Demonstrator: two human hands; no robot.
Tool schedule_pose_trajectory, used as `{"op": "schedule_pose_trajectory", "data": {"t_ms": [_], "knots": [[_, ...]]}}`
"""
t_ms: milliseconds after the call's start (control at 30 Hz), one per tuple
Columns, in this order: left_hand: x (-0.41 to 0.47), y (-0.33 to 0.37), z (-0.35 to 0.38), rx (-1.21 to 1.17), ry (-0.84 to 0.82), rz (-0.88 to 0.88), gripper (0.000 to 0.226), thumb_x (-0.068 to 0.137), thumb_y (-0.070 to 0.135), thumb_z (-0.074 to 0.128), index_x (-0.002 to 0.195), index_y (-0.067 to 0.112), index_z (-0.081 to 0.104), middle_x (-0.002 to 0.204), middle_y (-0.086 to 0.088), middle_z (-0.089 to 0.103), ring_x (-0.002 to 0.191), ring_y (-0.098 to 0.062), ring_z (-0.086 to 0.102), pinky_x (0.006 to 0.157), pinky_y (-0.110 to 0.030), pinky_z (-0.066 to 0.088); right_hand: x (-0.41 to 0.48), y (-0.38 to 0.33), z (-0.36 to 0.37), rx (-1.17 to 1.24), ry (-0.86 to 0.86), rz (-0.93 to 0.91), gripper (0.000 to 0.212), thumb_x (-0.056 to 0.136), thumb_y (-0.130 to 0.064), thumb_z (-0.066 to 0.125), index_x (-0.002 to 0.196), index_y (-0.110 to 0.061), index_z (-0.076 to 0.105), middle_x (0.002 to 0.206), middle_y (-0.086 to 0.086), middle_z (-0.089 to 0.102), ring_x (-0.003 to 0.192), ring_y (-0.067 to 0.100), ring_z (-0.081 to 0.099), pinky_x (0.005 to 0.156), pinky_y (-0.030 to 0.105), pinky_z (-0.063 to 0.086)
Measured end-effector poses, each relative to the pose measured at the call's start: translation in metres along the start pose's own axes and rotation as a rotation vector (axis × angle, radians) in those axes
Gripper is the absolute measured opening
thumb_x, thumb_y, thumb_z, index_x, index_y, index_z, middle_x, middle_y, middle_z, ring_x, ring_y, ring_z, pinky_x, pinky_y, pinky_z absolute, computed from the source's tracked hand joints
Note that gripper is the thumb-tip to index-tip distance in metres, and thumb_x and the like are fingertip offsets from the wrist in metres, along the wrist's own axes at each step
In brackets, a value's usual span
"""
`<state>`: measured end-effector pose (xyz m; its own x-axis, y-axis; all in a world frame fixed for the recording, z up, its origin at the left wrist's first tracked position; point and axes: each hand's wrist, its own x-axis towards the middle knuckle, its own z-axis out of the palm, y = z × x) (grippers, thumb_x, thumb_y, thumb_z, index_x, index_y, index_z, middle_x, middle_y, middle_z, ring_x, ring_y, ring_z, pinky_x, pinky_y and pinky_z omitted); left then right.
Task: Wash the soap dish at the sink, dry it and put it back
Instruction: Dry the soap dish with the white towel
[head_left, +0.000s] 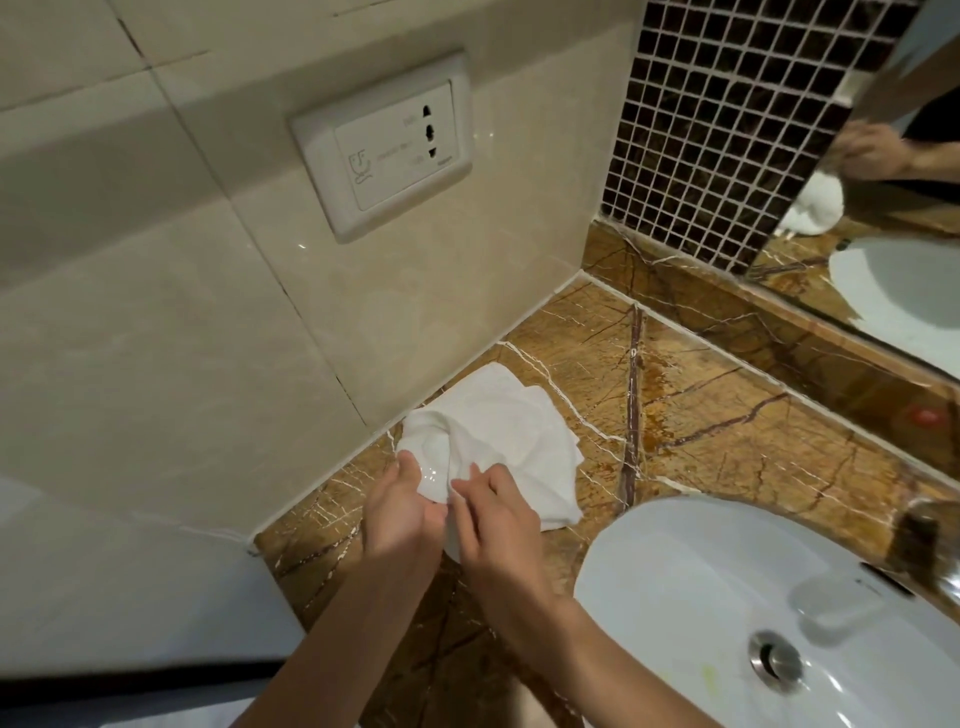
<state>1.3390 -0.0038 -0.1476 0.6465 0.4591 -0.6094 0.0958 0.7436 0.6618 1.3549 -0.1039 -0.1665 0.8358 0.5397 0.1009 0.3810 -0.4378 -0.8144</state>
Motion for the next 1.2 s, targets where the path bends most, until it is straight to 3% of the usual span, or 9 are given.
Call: {"op": "schedule_pose_trajectory", "data": {"t_ms": [100, 167, 233, 367, 533, 667, 900, 1100, 1200], "knots": [[-0.001, -0.004, -0.001, 0.055, 0.013, -0.008, 0.04, 0.1, 0.029, 0.037, 0.124, 0.0, 0.052, 0.112, -0.025, 0.064, 0.093, -0.031, 0.069, 0.074, -0.041, 0.052, 0.003, 0.001, 0.0, -0.146, -0.074, -0.102, 0.017, 0.095, -0.032, 0.044, 0.1, -0.022, 0.057, 0.103, -0.006, 0.053, 0.093, 0.013, 0.056, 0.079, 0.035, 0.046], [-0.006, -0.005, 0.0, 0.074, -0.002, -0.041, 0.043, 0.1, 0.03, 0.036, 0.129, 0.0, 0.048, 0.102, -0.029, 0.063, 0.09, -0.035, 0.066, 0.073, -0.036, 0.051, 0.011, -0.002, -0.001, -0.201, -0.089, -0.137, 0.017, 0.092, -0.038, 0.043, 0.098, -0.027, 0.055, 0.098, -0.014, 0.055, 0.1, 0.016, 0.059, 0.078, 0.029, 0.048], [-0.006, -0.005, -0.003, 0.17, 0.002, 0.024, 0.039, 0.1, 0.026, 0.037, 0.126, 0.0, 0.05, 0.087, -0.036, 0.058, 0.085, -0.043, 0.063, 0.065, -0.029, 0.053, 0.02, -0.006, -0.006, -0.185, -0.093, -0.227, 0.019, 0.095, -0.029, 0.043, 0.095, -0.017, 0.058, 0.092, -0.007, 0.047, 0.095, 0.025, 0.06, 0.069, 0.032, 0.049], [-0.01, -0.002, -0.005, 0.309, -0.057, 0.109, 0.03, 0.1, 0.019, 0.039, 0.118, 0.004, 0.058, 0.106, -0.018, 0.07, 0.097, -0.027, 0.069, 0.081, -0.043, 0.055, 0.044, -0.006, -0.018, -0.189, -0.087, -0.28, 0.017, 0.096, -0.014, 0.051, 0.095, -0.004, 0.065, 0.092, 0.01, 0.05, 0.088, 0.036, 0.061, 0.073, 0.049, 0.051], [-0.016, 0.001, -0.002, 0.398, -0.096, 0.171, 0.028, 0.1, 0.016, 0.04, 0.114, 0.002, 0.059, 0.105, -0.02, 0.07, 0.099, -0.031, 0.068, 0.091, -0.045, 0.052, 0.066, -0.003, -0.027, -0.005, 0.039, -0.123, 0.014, 0.09, -0.012, 0.063, 0.096, -0.008, 0.075, 0.088, 0.009, 0.069, 0.082, 0.024, 0.064, 0.078, 0.037, 0.05], [-0.01, 0.004, 0.004, 0.167, -0.102, 0.034, 0.038, 0.102, 0.03, 0.03, 0.115, 0.005, 0.057, 0.107, -0.019, 0.07, 0.099, -0.028, 0.068, 0.09, -0.046, 0.051, 0.055, -0.002, -0.023, 0.133, 0.068, -0.061, 0.015, 0.087, -0.011, 0.065, 0.097, -0.012, 0.076, 0.096, 0.001, 0.076, 0.087, 0.009, 0.067, 0.08, 0.026, 0.052], [-0.001, 0.016, 0.003, -0.061, -0.096, -0.178, 0.051, 0.102, 0.035, 0.022, 0.114, -0.001, 0.055, 0.111, -0.026, 0.067, 0.1, -0.036, 0.066, 0.081, -0.046, 0.05, 0.028, 0.013, -0.024, 0.059, -0.023, -0.336, 0.015, 0.088, -0.008, 0.065, 0.101, -0.011, 0.072, 0.104, 0.003, 0.075, 0.115, -0.005, 0.052, 0.095, 0.006, 0.04], [-0.003, 0.017, 0.001, -0.026, -0.124, -0.25, 0.044, 0.102, 0.024, 0.022, 0.129, -0.005, 0.041, 0.124, -0.028, 0.058, 0.111, -0.036, 0.058, 0.083, -0.044, 0.049, 0.013, 0.029, -0.034, -0.001, -0.044, -0.486, 0.016, 0.091, -0.015, 0.06, 0.101, -0.009, 0.07, 0.106, 0.006, 0.075, 0.117, 0.014, 0.061, 0.104, 0.027, 0.045], [-0.001, 0.015, -0.004, -0.061, -0.135, -0.206, 0.043, 0.103, 0.025, 0.019, 0.121, -0.004, 0.046, 0.107, -0.024, 0.067, 0.096, -0.031, 0.066, 0.075, -0.042, 0.048, 0.005, 0.041, -0.034, -0.003, 0.067, -0.442, 0.017, 0.087, -0.015, 0.066, 0.101, -0.009, 0.074, 0.106, 0.001, 0.075, 0.113, 0.01, 0.062, 0.097, 0.024, 0.05]]}}
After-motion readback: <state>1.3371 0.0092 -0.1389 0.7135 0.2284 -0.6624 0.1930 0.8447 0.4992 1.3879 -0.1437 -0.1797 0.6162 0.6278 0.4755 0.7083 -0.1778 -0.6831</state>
